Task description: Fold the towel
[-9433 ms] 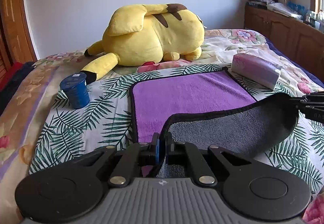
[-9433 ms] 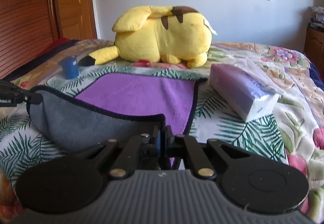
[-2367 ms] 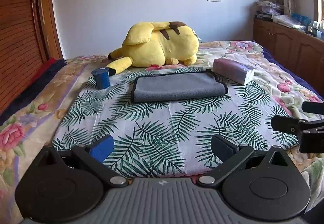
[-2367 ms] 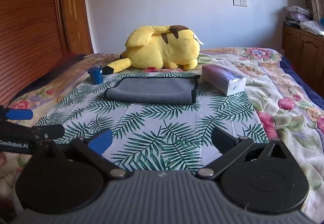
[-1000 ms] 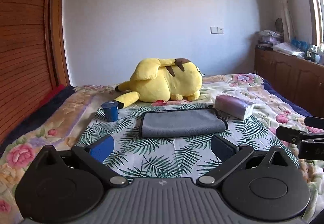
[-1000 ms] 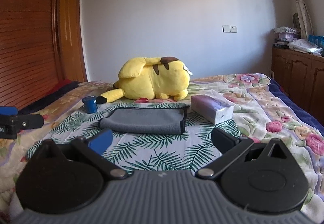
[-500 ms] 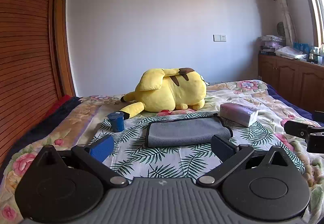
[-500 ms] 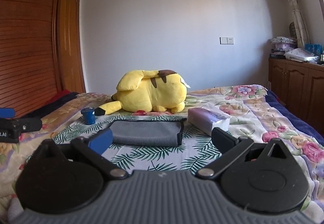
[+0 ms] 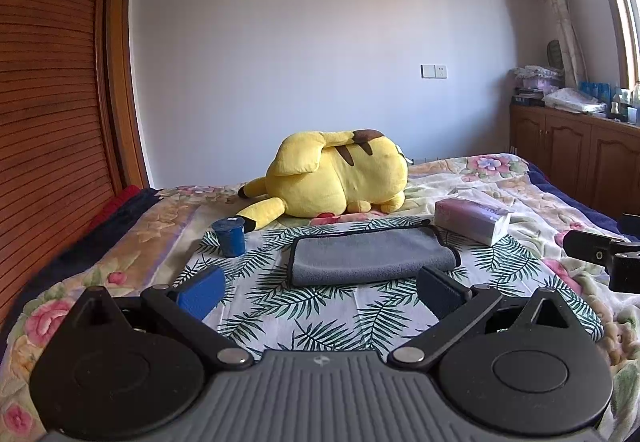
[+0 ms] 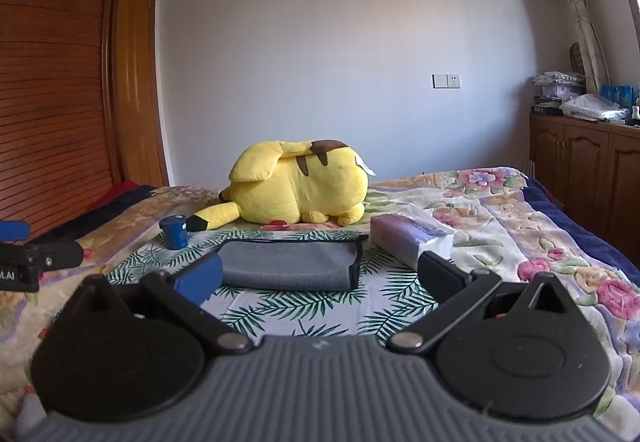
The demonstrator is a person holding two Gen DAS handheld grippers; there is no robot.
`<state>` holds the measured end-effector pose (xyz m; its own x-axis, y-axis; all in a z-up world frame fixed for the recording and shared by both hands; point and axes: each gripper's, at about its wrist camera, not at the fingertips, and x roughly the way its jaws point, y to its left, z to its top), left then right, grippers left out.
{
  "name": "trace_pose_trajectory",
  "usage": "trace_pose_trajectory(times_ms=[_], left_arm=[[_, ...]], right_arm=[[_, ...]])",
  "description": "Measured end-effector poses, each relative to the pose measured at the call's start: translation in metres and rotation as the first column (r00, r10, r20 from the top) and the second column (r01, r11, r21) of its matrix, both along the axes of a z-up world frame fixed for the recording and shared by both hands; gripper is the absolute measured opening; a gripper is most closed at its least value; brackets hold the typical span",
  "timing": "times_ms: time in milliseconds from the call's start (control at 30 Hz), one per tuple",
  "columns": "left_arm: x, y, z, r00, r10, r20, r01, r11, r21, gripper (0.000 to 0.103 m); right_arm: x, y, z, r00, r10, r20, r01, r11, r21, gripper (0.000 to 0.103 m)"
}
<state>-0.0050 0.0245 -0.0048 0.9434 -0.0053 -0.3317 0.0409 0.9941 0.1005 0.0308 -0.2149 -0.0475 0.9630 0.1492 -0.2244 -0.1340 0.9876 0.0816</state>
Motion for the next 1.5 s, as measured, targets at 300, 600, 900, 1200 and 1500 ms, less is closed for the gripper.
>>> trace_pose_trajectory(times_ms=[300, 600, 900, 1200, 1500], left_arm=[[0.0009, 0.0009, -0.002, 1.0, -0.002, -0.011, 0.002, 1.0, -0.009, 0.103], [0.0015, -0.0001, -0.0038, 1.0, 0.002, -0.012, -0.002, 1.0, -0.003, 0.103], [0.0022, 0.0005, -0.0042, 1.0, 0.002, -0.014, -0.002, 1.0, -0.001, 0.103], [0.0023, 0.0007, -0.0044, 1.0, 0.002, -0.014, -0.002, 1.0, 0.001, 0.103], [0.0022, 0.0006, -0.0045, 1.0, 0.002, -0.014, -0.002, 1.0, 0.0, 0.103]], right_arm=[[-0.0003, 0.0024, 0.0, 1.0, 0.002, 0.002, -0.002, 1.0, -0.011, 0.103], [-0.0005, 0.0026, 0.0, 1.0, 0.0, 0.0, 0.0, 1.0, -0.015, 0.103], [-0.0004, 0.0016, -0.0006, 1.0, -0.003, 0.002, 0.003, 1.0, -0.017, 0.103], [-0.0002, -0.0003, -0.0009, 1.0, -0.004, 0.002, 0.004, 1.0, -0.016, 0.103], [-0.0002, -0.0002, -0.0008, 1.0, -0.004, 0.002, 0.004, 1.0, -0.017, 0.103]])
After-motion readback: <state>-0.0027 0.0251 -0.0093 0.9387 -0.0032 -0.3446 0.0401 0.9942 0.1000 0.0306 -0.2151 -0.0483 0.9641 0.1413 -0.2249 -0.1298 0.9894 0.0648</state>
